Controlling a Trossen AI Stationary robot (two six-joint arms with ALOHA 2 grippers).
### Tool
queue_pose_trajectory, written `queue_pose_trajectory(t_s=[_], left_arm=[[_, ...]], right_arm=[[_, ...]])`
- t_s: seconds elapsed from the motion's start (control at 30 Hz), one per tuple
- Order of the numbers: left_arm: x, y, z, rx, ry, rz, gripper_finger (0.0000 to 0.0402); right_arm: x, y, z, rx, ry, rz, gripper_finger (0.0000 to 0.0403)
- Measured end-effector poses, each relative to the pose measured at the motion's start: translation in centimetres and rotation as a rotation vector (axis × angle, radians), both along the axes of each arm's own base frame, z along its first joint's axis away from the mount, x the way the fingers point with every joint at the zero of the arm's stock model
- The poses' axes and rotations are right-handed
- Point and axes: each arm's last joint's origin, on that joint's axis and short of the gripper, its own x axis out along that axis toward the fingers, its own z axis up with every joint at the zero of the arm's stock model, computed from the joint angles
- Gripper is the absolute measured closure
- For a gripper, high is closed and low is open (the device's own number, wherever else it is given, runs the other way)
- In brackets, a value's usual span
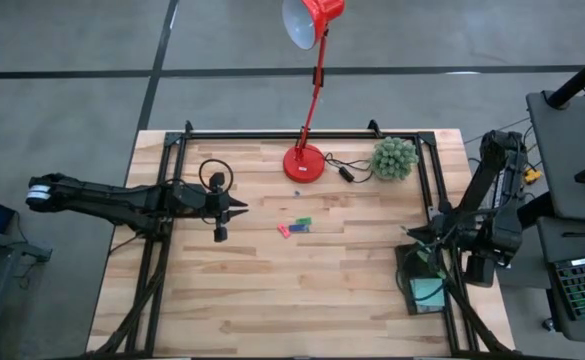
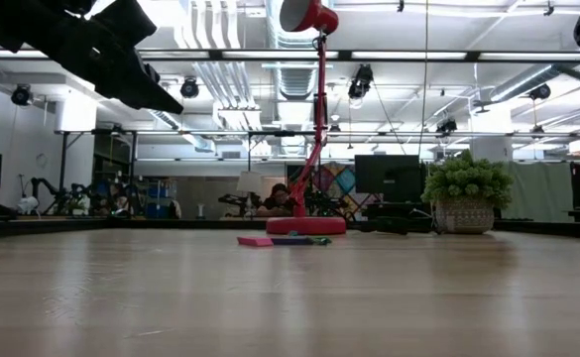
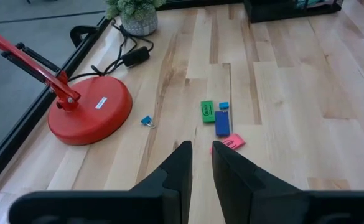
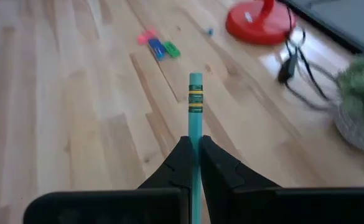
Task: Pick and place office supplies into organizer
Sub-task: Put the blue pencil into the black desk organizer
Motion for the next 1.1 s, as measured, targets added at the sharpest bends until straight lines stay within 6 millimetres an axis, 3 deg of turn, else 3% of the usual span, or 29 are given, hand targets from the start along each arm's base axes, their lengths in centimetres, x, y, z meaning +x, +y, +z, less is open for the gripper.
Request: queue_pose_trajectory(t_s=[0.37,1.1], left_arm=[[0.0,0.0,0.0,0.000,0.000,-0.001,0.0354],[0.0,0.0,0.0,-0.001,0.000,-0.001,0.0354]], right_arm=[[-0.2,-0.5,-2.0,-0.006,0.035,-0.043,0.0392],[-0.1,-0.6,-1.3,-0.079,-0.015,-0.005,0.0393]])
